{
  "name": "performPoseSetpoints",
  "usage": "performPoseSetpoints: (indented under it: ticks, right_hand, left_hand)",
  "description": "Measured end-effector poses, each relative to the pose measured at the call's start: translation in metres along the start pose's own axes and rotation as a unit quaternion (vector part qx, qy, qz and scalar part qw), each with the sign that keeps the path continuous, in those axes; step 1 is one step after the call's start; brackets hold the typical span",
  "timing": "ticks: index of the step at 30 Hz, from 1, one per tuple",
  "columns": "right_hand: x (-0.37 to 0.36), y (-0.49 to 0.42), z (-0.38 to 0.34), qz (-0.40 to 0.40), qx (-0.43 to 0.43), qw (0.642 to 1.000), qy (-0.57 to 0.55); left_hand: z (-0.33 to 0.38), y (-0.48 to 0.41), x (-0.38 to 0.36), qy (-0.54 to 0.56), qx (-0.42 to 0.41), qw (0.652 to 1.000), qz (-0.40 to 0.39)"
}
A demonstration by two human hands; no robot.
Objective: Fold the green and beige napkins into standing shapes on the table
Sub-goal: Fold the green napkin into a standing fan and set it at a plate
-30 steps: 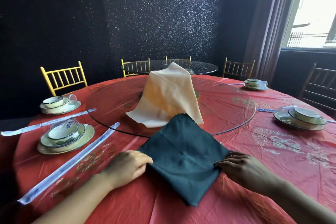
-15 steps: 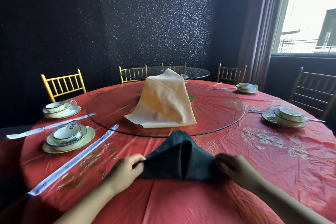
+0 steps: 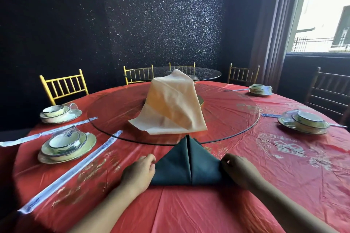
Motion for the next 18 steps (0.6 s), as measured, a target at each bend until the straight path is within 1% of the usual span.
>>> performPoseSetpoints:
  ticks: [2, 7, 9, 11, 14, 15, 18]
  right_hand:
    - [0.000, 0.000, 0.002, 0.003, -0.009, 1.000, 0.000]
    - [0.003, -0.002, 0.001, 0.014, -0.015, 1.000, 0.013]
    - [0.004, -0.002, 0.000, 0.014, -0.017, 1.000, 0.017]
    - [0.005, -0.002, -0.001, 0.014, -0.019, 0.999, 0.024]
    - [0.008, -0.002, -0.003, 0.014, -0.028, 0.998, 0.059]
    - [0.009, -0.003, -0.005, 0.015, -0.027, 0.997, 0.072]
    - [0.010, -0.007, -0.015, 0.021, -0.006, 0.997, 0.075]
  left_hand:
    - [0.002, -0.001, 0.000, -0.026, -0.002, 1.000, 0.000]
    - [0.009, -0.008, 0.004, -0.079, 0.024, 0.997, -0.003]
    - [0.016, -0.012, 0.002, -0.107, 0.019, 0.994, -0.007]
    - [0.024, -0.016, -0.001, -0.092, 0.015, 0.996, -0.013]
    - [0.037, -0.023, -0.007, -0.033, 0.032, 0.998, -0.031]
    - [0.039, -0.025, -0.010, -0.034, 0.040, 0.998, -0.042]
    - [0.038, -0.031, -0.018, -0.084, 0.066, 0.992, -0.072]
Point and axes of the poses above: each hand's wrist, its own y-axis away from the middle knuckle, its own x-axis out of the back of the hand, z = x × y, the point moved 8 cm from there along -y, towards the middle knuckle, and after that the axes turned 3 degrees about x, right-handed, at the moved point
